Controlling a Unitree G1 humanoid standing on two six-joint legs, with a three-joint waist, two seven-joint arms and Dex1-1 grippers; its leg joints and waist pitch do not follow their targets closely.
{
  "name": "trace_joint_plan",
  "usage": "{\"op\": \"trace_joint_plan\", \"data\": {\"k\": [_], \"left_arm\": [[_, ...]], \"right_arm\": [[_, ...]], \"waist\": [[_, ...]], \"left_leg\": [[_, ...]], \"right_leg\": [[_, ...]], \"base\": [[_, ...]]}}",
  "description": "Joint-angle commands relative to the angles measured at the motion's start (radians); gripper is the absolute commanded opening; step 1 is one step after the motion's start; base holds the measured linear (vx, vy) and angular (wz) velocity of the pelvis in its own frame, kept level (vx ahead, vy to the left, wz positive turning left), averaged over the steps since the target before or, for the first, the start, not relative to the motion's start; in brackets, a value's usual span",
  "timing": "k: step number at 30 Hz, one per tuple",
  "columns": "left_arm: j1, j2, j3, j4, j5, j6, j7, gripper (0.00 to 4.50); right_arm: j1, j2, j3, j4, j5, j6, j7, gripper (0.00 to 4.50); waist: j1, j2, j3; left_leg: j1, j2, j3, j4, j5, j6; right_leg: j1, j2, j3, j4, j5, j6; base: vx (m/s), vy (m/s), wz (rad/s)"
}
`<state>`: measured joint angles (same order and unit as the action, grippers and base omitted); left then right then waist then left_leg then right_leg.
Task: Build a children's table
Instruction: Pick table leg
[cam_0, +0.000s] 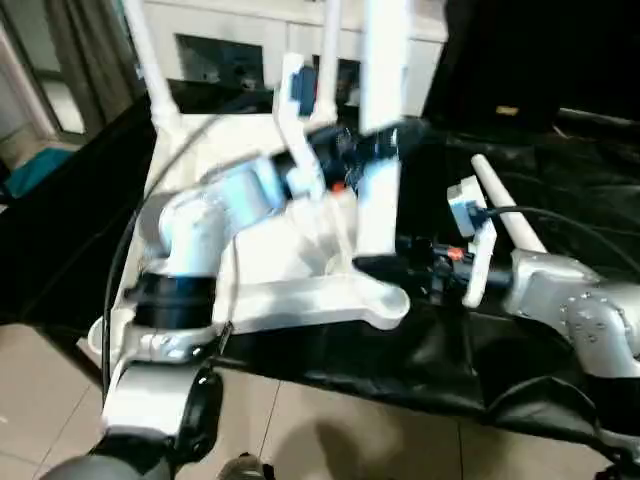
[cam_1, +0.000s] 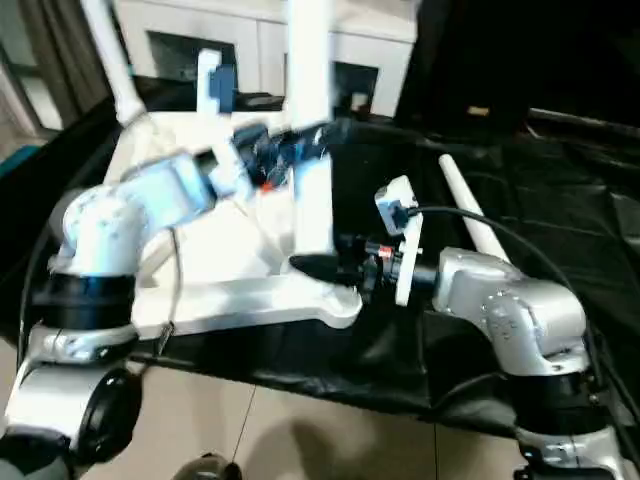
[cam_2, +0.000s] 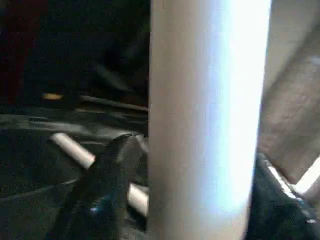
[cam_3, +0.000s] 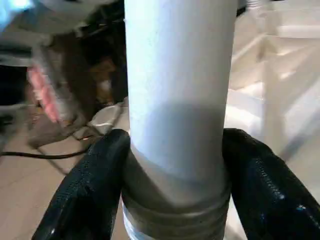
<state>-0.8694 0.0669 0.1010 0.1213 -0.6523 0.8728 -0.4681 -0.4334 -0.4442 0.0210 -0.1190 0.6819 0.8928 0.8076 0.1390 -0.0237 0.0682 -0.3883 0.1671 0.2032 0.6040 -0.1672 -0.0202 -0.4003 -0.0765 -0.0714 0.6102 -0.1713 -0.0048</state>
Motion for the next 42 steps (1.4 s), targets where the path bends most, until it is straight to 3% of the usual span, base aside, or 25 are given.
{"op": "trace_joint_plan", "data": {"k": [1,3,7,15,17,20,23,25,26,32,42], "left_arm": [[-0.01,-0.006,-0.005,0.02,0.039,-0.019,0.06,3.02],[-0.01,-0.008,-0.006,0.021,0.044,-0.021,0.069,3.02],[-0.01,-0.013,-0.01,0.019,0.054,-0.024,0.089,2.6],[-0.005,-0.015,-0.005,0.0,0.042,-0.018,0.083,2.02],[-0.003,-0.009,-0.011,-0.005,0.034,-0.02,0.059,1.91],[-0.001,0.002,-0.023,-0.012,0.027,-0.018,0.027,1.88],[-0.013,0.032,-0.041,-0.012,-0.008,0.003,-0.07,1.85],[-0.016,0.035,-0.042,-0.011,-0.014,0.008,-0.081,1.85],[-0.025,0.05,-0.055,-0.002,-0.021,0.019,-0.123,1.85],[-0.051,0.074,-0.073,0.001,-0.05,0.044,-0.207,1.85],[-0.046,0.088,-0.098,-0.04,-0.089,0.074,-0.286,1.84]], "right_arm": [[-0.017,0.004,0.016,-0.004,-0.025,-0.027,-0.025,2.62],[-0.019,0.006,0.021,-0.001,-0.032,-0.032,-0.031,2.62],[-0.029,0.017,0.032,0.006,-0.058,-0.047,-0.049,2.62],[-0.047,0.035,0.039,0.021,-0.105,-0.1,-0.079,2.62],[-0.05,0.045,0.023,0.027,-0.084,-0.096,-0.072,3.31],[-0.046,0.041,0.011,0.017,-0.055,-0.081,-0.04,3.4],[-0.038,-0.027,0.042,-0.003,-0.048,-0.068,0.063,3.74],[-0.038,-0.037,0.049,-0.002,-0.054,-0.07,0.074,3.74],[-0.046,-0.049,0.048,0.013,-0.05,-0.07,0.101,3.74],[-0.075,-0.06,0.024,0.049,-0.021,-0.047,0.135,3.74],[-0.101,-0.085,0.054,0.081,-0.014,-0.03,0.217,3.74]], "waist": [[0.0,0.001,-0.077],[0.001,0.002,-0.08],[0.0,0.005,-0.079],[0.0,0.006,-0.077],[-0.001,0.006,-0.077],[-0.001,0.007,-0.076],[0.002,0.011,-0.077],[0.001,0.009,-0.077],[0.002,0.016,-0.077],[0.0,0.014,-0.077],[0.002,0.008,-0.078]], "left_leg": [[0.025,0.062,-0.042,-0.07,-0.221,-0.047],[0.025,0.064,-0.043,-0.07,-0.204,-0.043],[0.026,0.065,-0.042,-0.07,-0.211,-0.037],[0.027,0.064,-0.042,-0.071,-0.228,-0.04],[0.028,0.063,-0.041,-0.071,-0.234,-0.039],[0.03,0.065,-0.043,-0.073,-0.241,-0.039],[0.033,0.066,-0.041,-0.073,-0.245,-0.04],[0.027,0.064,-0.041,-0.073,-0.231,-0.039],[0.027,0.064,-0.042,-0.072,-0.233,-0.039],[0.029,0.063,-0.041,-0.069,-0.226,-0.027],[0.026,0.064,-0.039,-0.066,-0.203,-0.017]], "right_leg": [[0.046,-0.084,0.05,-0.088,-0.316,-0.122],[0.047,-0.082,0.049,-0.082,-0.282,-0.13],[0.045,-0.082,0.049,-0.08,-0.258,-0.152],[0.044,-0.083,0.049,-0.083,-0.283,-0.149],[0.044,-0.082,0.049,-0.085,-0.292,-0.146],[0.043,-0.082,0.049,-0.084,-0.292,-0.145],[0.042,-0.079,0.051,-0.083,-0.281,-0.144],[0.046,-0.082,0.05,-0.08,-0.258,-0.156],[0.046,-0.082,0.05,-0.079,-0.257,-0.16],[0.046,-0.083,0.048,-0.082,-0.286,-0.174],[0.048,-0.084,0.049,-0.078,-0.28,-0.184]], "base": [[0.0,0.0,0.0],[0.0,0.0,0.0],[0.0,0.0,0.0],[0.0,0.0,0.0],[0.0,0.0,0.0],[0.0,0.0,0.0],[0.0,0.0,0.0],[0.0,0.0,0.0],[0.0,0.0,0.0],[0.0,0.0,0.0],[0.0,0.0,0.0]]}}
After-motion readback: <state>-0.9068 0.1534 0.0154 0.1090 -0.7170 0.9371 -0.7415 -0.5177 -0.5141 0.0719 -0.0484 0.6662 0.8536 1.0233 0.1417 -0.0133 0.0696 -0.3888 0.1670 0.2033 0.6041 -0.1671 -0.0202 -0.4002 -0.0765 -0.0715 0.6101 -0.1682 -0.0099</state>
